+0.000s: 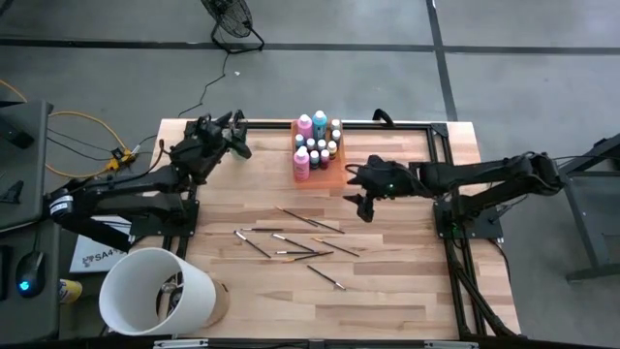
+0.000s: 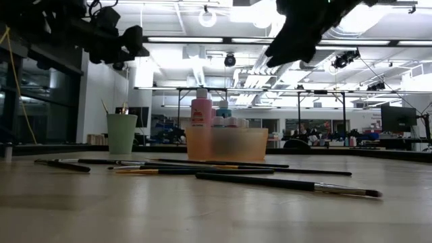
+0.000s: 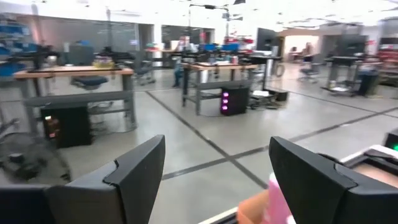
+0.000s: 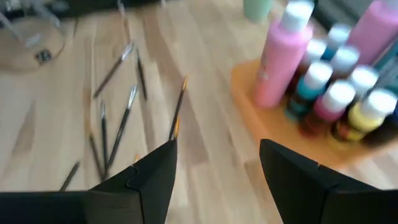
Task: Pick & Place Paint Supplies
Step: Put the orange paintbrush into the cup
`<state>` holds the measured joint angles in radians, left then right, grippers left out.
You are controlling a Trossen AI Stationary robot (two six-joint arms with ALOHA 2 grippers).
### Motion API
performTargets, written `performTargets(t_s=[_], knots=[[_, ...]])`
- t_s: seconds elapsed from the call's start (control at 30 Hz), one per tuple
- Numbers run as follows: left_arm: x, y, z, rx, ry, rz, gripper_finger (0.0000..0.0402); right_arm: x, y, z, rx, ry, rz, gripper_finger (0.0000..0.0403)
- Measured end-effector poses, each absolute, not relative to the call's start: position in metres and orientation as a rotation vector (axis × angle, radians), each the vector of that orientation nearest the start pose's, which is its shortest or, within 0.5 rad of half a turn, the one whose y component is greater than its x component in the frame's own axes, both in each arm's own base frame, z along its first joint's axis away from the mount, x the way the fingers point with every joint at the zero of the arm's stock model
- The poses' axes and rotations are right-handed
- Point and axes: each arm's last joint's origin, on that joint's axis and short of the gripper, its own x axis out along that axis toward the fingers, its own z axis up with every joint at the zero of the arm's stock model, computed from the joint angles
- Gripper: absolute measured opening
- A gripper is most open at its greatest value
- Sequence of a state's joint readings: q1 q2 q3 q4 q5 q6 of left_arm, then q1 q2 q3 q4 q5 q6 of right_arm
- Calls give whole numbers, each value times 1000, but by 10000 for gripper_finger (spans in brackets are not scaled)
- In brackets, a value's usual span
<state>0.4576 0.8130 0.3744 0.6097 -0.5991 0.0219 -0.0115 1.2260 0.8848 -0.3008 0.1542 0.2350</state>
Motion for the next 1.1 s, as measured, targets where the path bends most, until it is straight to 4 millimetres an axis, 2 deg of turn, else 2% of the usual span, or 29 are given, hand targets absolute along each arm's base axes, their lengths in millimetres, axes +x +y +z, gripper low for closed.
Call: performTargets(t_s=[0.1,0.27,0.47,0.6,0.83,1.1], knots=[[150,91,262,11,-162,1013,280,257,0,268,216,754,-220,224],[150,90,260,15,-141,987,280,253,17,258,306,882,-217,224],[150,90,260,15,-141,987,280,267,38,241,337,958,-156,224],[149,90,261,14,-149,986,280,297,46,237,356,1020,-151,224],[150,90,259,13,-121,978,280,355,51,214,310,1173,-164,224],[150,90,256,13,-92,977,280,404,56,194,268,1194,-188,218]])
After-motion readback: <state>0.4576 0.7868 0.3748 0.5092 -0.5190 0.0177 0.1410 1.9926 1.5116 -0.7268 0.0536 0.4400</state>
